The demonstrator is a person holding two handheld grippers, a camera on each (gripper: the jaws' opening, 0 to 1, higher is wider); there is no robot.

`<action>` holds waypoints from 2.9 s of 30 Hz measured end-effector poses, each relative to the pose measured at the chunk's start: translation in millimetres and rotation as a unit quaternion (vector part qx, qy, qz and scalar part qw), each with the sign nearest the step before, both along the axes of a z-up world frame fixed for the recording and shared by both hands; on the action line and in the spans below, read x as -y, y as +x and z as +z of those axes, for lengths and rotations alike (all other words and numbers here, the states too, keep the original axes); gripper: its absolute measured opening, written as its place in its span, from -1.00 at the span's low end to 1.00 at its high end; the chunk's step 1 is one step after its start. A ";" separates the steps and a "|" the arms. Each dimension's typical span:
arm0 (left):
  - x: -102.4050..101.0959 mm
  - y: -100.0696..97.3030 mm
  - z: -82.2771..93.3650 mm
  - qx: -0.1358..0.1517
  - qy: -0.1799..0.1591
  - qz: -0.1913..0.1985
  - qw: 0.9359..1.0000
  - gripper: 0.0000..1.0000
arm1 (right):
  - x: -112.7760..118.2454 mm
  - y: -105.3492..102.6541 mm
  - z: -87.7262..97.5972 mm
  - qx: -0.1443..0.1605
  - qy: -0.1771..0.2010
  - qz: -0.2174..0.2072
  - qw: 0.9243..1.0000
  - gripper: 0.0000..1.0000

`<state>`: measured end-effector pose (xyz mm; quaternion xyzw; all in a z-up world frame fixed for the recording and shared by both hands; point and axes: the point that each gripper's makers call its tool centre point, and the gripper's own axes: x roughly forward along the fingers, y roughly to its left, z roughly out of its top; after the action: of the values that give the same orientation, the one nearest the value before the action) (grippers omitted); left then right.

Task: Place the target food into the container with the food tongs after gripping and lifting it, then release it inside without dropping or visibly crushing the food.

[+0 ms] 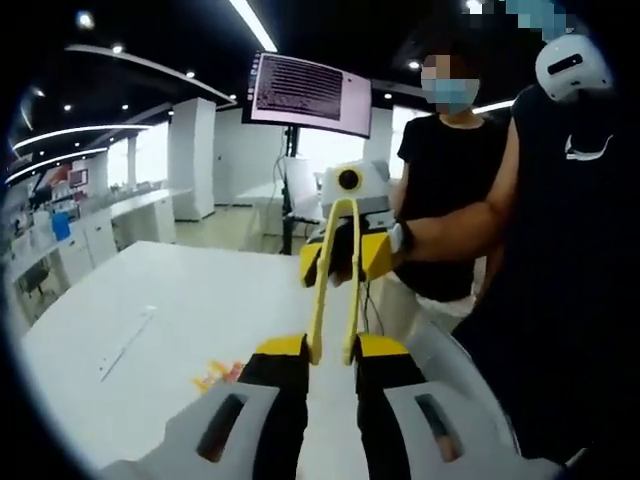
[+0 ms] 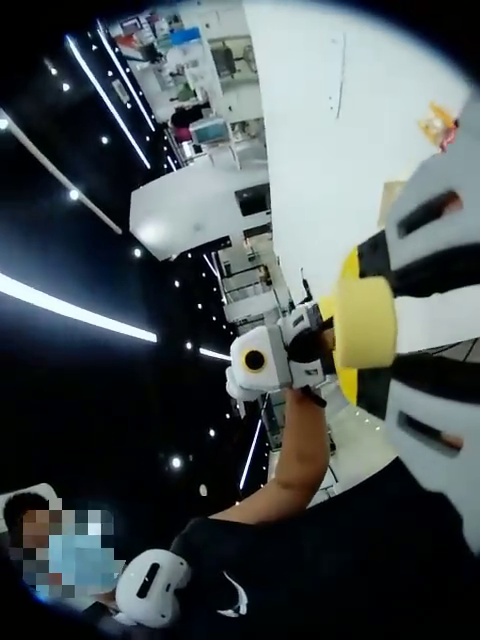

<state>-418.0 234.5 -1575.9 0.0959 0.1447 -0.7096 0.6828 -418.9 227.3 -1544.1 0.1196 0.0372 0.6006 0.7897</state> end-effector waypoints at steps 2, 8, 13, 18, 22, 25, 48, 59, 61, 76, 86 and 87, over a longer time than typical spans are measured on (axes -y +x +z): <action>-0.6 -0.4 0.5 0.002 0.000 -0.001 1.000 -0.92 | -0.9 -0.3 -0.3 0.009 -0.005 0.000 1.000 -0.65; 0.9 -1.8 2.2 -0.002 -0.004 -0.003 1.000 -0.99 | -5.3 0.0 0.4 0.020 -0.015 0.005 1.000 -0.65; 4.3 -3.1 5.2 -0.007 -0.006 -0.007 1.000 -1.00 | -10.8 -0.8 0.0 0.021 -0.020 0.013 0.999 -0.65; 3.8 -4.6 7.4 -0.005 -0.001 -0.017 1.000 -1.00 | -10.7 -2.3 -0.6 0.017 -0.019 0.020 0.999 -0.65; 3.5 -5.2 6.7 -0.008 0.004 -0.023 1.000 -1.00 | -12.1 -4.7 -1.5 0.016 -0.017 0.026 0.999 -0.57; 6.8 -8.4 3.1 -0.009 0.016 -0.031 0.999 -1.00 | -13.8 -4.9 -0.8 0.016 -0.015 0.027 0.999 -0.55; 16.6 -12.8 2.5 -0.018 0.030 -0.043 0.998 -0.97 | -13.3 -7.2 -6.1 0.023 -0.025 0.026 0.999 -0.63; 13.8 -7.9 2.0 -0.020 0.019 -0.029 0.999 -0.74 | -15.4 -4.6 -8.4 0.024 -0.042 0.024 0.999 -0.54; 12.8 -6.8 1.4 -0.017 0.021 -0.027 0.999 -0.73 | -16.2 -3.9 -9.1 0.025 -0.044 0.023 0.998 -0.54; 10.0 -4.3 3.8 -0.020 0.009 -0.015 1.000 -0.62 | -18.1 -2.7 -8.6 0.022 -0.043 0.015 0.999 -0.53; 7.9 -2.7 -0.5 -0.008 0.004 -0.001 1.000 -0.29 | -12.3 1.2 -6.7 0.011 -0.044 0.003 0.999 -0.48; 7.3 -1.6 0.2 -0.006 0.003 0.004 1.000 -0.23 | -11.1 2.8 -5.1 0.010 -0.042 0.000 0.999 -0.48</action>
<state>-419.6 227.3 -1575.7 0.0926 0.1511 -0.7074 0.6842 -416.1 238.4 -1549.2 0.0803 0.0545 0.5994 0.7946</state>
